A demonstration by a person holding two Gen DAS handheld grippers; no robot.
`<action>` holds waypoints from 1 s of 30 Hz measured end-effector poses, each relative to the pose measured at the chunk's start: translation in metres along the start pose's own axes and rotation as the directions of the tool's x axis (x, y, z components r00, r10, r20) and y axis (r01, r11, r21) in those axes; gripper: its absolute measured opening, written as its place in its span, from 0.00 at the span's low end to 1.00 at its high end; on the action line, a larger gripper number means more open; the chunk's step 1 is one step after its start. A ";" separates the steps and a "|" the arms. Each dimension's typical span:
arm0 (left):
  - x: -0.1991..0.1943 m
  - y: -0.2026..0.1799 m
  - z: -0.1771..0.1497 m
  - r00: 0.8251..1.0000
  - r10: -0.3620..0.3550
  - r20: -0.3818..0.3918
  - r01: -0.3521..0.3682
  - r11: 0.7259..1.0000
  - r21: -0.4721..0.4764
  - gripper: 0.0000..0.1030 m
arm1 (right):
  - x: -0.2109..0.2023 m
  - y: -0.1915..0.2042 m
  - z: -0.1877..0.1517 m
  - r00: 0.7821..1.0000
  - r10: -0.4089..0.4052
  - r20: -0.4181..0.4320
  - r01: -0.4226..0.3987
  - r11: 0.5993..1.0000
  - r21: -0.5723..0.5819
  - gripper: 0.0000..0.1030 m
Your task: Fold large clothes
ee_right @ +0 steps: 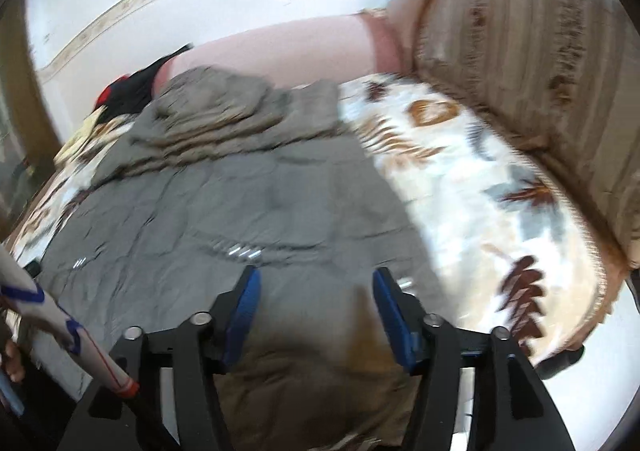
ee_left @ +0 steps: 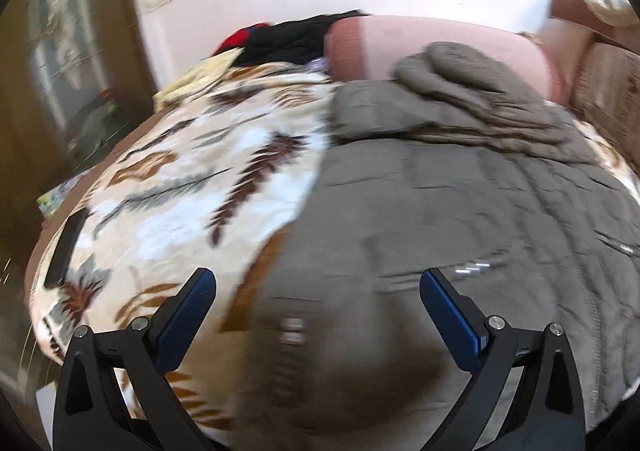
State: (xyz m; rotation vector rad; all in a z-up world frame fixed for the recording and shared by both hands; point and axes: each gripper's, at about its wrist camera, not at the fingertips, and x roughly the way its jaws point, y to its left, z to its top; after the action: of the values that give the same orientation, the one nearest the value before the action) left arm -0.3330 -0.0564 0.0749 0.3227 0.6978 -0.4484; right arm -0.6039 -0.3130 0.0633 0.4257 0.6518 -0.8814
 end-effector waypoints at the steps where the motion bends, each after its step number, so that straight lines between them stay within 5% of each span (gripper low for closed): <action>1: 0.004 0.006 -0.001 1.000 0.006 -0.016 -0.007 1.000 -0.016 0.99 | 0.002 -0.010 0.002 1.000 -0.012 -0.008 0.012 0.999 0.034 0.70; 7: 0.035 0.032 -0.020 0.988 -0.044 -0.149 0.027 0.993 -0.115 0.99 | 0.026 -0.046 -0.002 0.993 0.029 -0.111 -0.007 0.981 0.193 0.71; 15: 0.033 0.034 -0.026 0.987 -0.074 -0.143 0.056 0.990 -0.126 0.99 | 0.028 -0.033 -0.007 0.991 0.041 -0.129 -0.021 0.988 0.155 0.78; 21: 0.030 0.045 -0.030 0.984 -0.104 -0.143 0.082 0.985 -0.149 0.99 | 0.029 -0.060 -0.006 0.992 0.041 -0.116 -0.009 0.965 0.263 0.78; 30: 0.027 0.051 -0.042 0.974 -0.155 -0.163 0.123 0.974 -0.191 0.99 | 0.037 -0.058 -0.020 0.973 0.156 -0.171 -0.095 0.944 0.316 0.78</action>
State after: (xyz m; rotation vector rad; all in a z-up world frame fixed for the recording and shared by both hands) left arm -0.3119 -0.0031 0.0332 0.1440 0.9322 -0.4901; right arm -0.6408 -0.3560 0.0189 0.8330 0.6589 -0.8264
